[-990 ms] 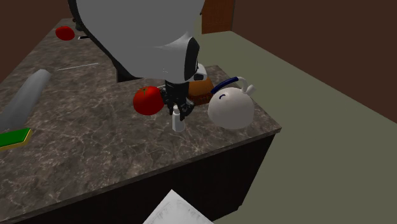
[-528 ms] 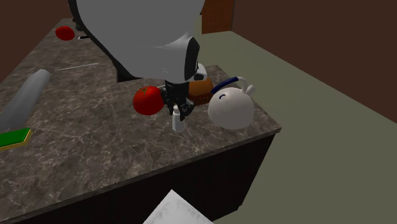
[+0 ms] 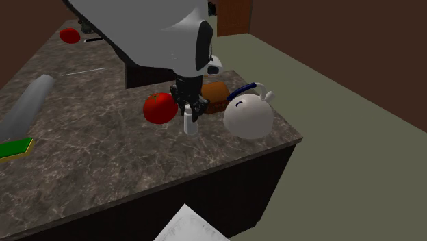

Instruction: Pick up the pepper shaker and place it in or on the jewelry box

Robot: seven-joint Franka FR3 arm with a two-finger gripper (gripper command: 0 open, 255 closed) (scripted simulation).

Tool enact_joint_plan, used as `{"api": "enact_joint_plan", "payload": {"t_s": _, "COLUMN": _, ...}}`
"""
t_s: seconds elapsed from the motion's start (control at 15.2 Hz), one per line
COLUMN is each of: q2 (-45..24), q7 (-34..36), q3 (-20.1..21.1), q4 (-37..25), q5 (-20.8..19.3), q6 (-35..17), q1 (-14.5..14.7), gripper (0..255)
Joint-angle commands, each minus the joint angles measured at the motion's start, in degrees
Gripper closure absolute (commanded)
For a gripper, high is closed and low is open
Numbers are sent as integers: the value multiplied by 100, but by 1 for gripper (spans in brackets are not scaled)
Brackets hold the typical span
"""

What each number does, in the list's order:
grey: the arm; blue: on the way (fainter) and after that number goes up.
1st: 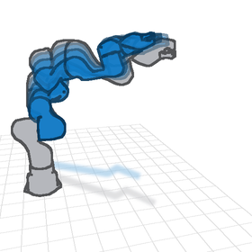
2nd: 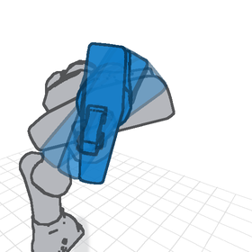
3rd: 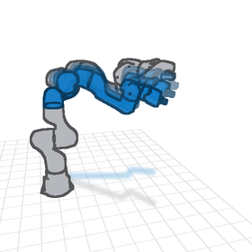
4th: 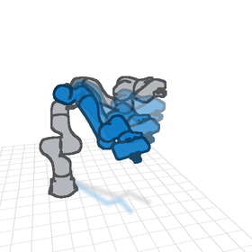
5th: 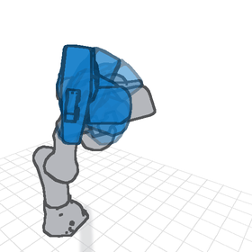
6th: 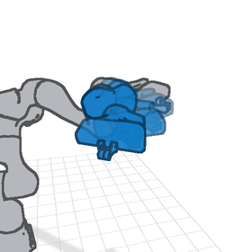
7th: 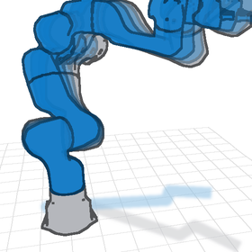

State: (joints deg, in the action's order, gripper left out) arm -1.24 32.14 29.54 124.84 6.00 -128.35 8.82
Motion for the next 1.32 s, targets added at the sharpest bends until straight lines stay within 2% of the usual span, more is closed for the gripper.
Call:
{"api": "enact_joint_plan", "payload": {"t_s": 0.0, "q2": 112, "q7": -46, "q3": -10, "q4": -46, "q5": 60, "q6": 151, "q1": -15, "gripper": 255}}
{"api": "enact_joint_plan", "payload": {"t_s": 1.25, "q2": 641, "q7": -102, "q3": -92, "q4": -1022, "q5": 250, "q6": 1606, "q1": -61, "gripper": 255}}
